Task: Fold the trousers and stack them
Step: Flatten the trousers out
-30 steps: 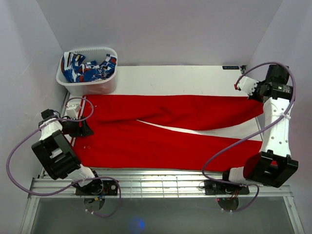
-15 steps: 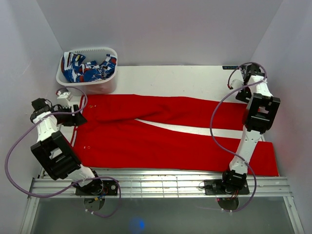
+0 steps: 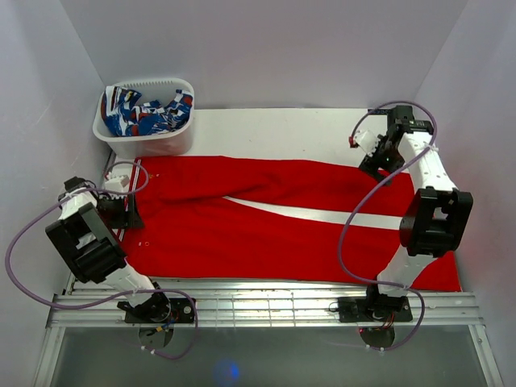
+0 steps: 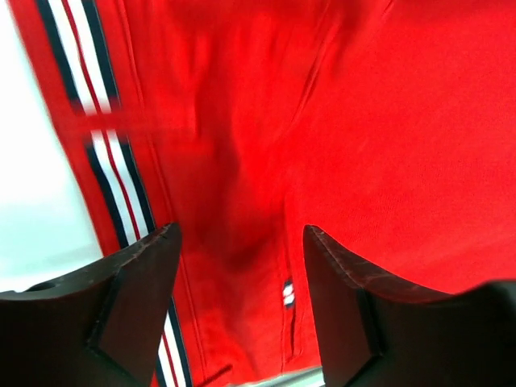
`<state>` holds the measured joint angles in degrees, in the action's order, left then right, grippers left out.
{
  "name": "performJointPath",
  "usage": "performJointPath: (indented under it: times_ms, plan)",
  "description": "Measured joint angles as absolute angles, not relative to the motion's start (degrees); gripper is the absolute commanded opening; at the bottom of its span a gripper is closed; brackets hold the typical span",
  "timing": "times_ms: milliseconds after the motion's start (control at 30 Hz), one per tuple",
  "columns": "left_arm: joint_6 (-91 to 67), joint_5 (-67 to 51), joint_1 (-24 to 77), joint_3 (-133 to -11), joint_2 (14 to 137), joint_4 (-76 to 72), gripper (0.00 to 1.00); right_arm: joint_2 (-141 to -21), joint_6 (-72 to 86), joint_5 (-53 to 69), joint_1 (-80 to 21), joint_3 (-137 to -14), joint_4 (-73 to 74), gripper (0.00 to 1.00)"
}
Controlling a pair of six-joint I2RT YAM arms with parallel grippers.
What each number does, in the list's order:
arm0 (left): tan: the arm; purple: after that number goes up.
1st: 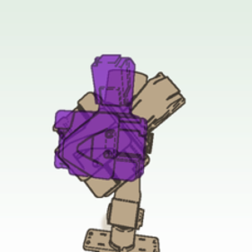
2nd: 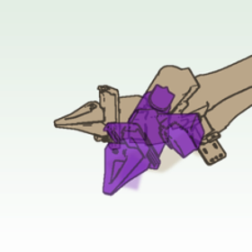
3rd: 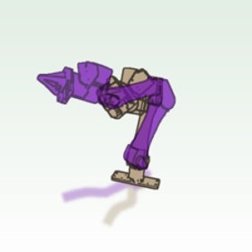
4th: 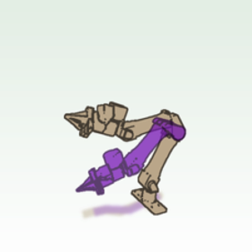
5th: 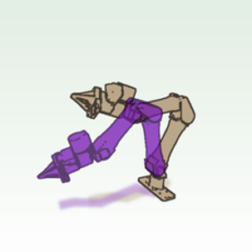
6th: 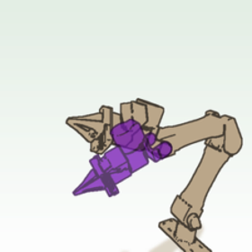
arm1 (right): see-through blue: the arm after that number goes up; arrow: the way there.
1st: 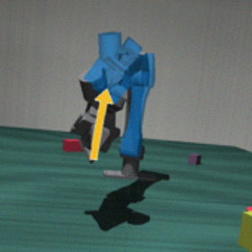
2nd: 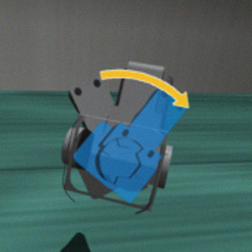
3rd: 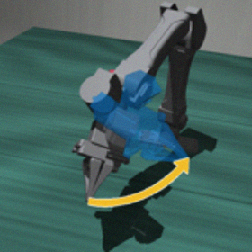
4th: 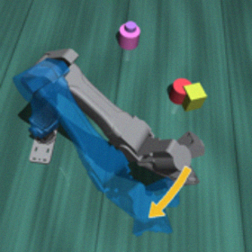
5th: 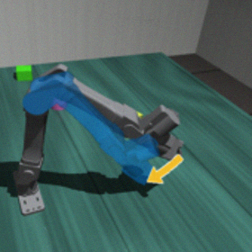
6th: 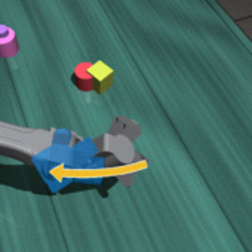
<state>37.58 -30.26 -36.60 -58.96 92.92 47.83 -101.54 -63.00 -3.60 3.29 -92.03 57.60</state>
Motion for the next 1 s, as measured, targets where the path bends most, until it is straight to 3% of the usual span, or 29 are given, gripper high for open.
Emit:
performJointPath:
  times_ms: [133, 333, 467, 567, 733, 1000]
  plan:
    - [39.8, -25.7, -38.4, -55.3, 92.9, 48.5, 0.65, -97.1, -61.6, 2.0, 4.2, -79.9, 60.4, 0.68]
    - [43.5, -23.1, -42.6, -54.6, 92.8, 49.3, 0.55, -97.0, -60.8, 5.3, 4.5, -67.7, 61.5, 0.60]
    - [46.0, -21.5, -46.8, -56.1, 93.9, 52.1, 0.56, -97.7, -58.8, 7.7, 4.4, -70.7, 60.5, 0.55]
    - [47.2, -21.1, -48.4, -60.2, 96.0, 54.9, 0.66, -100.7, -55.9, 10.0, 4.0, -78.4, 59.0, 0.53]
    - [46.8, -24.6, -47.0, -68.4, 96.3, 56.5, 0.70, -106.5, -50.8, 13.4, 1.8, -88.2, 54.8, 0.52]
    - [40.5, -31.6, -38.8, -69.9, 96.4, 54.8, 0.68, -112.9, -46.9, 11.3, -4.3, -84.9, 50.2, 0.48]
